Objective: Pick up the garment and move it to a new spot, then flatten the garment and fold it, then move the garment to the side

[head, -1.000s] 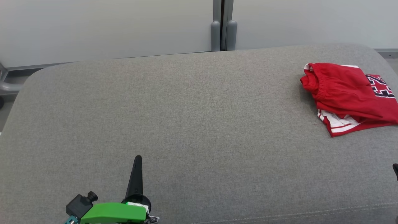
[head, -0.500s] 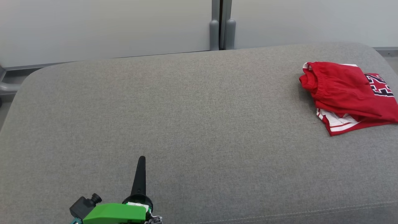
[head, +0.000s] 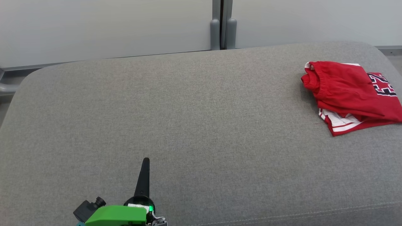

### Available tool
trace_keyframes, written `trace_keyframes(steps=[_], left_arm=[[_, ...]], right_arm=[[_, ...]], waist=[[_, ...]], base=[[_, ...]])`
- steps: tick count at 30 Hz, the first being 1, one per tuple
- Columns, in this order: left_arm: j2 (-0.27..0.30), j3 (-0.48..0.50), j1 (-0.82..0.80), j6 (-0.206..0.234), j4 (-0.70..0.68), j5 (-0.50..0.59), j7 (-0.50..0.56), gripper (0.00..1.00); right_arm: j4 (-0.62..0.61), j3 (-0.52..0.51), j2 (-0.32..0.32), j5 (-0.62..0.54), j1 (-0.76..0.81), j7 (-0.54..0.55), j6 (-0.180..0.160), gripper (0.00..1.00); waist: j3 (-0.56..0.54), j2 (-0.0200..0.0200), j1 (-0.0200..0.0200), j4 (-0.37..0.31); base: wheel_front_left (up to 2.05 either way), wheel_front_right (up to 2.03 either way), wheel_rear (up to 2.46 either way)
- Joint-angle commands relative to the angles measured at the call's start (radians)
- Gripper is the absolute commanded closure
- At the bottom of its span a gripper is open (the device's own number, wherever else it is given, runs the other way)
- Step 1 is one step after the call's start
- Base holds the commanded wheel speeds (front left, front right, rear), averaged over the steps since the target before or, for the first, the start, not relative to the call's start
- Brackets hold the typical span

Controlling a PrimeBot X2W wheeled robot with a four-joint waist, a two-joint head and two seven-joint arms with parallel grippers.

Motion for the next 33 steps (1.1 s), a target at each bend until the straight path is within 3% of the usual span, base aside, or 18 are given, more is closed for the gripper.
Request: trace_keyframes(steps=[1, 9, 33], left_arm=[[0.000, -0.004, 0.014, -0.007, -0.003, -0.015, -0.002, 1.00], [-0.002, -0.012, 0.017, -0.009, -0.010, -0.073, -0.002, 1.00], [-0.001, -0.011, 0.015, -0.009, -0.010, -0.067, -0.002, 1.00]], right_arm=[[0.002, -0.011, -0.005, 0.018, -0.016, 0.011, 0.001, 1.00], [0.008, -0.045, -0.005, 0.070, -0.019, 0.050, 0.001, 1.00], [0.008, -0.046, -0.003, 0.066, -0.019, 0.052, 0.001, 1.00]], waist=[[0.000, -0.0001, 0.0000, 0.000], [0.003, -0.0001, 0.0000, -0.003], [0.003, -0.0001, 0.0000, -0.004]], base=[[0.00, 0.00, 0.00], [0.00, 0.00, 0.00], [0.00, 0.00, 0.00]])
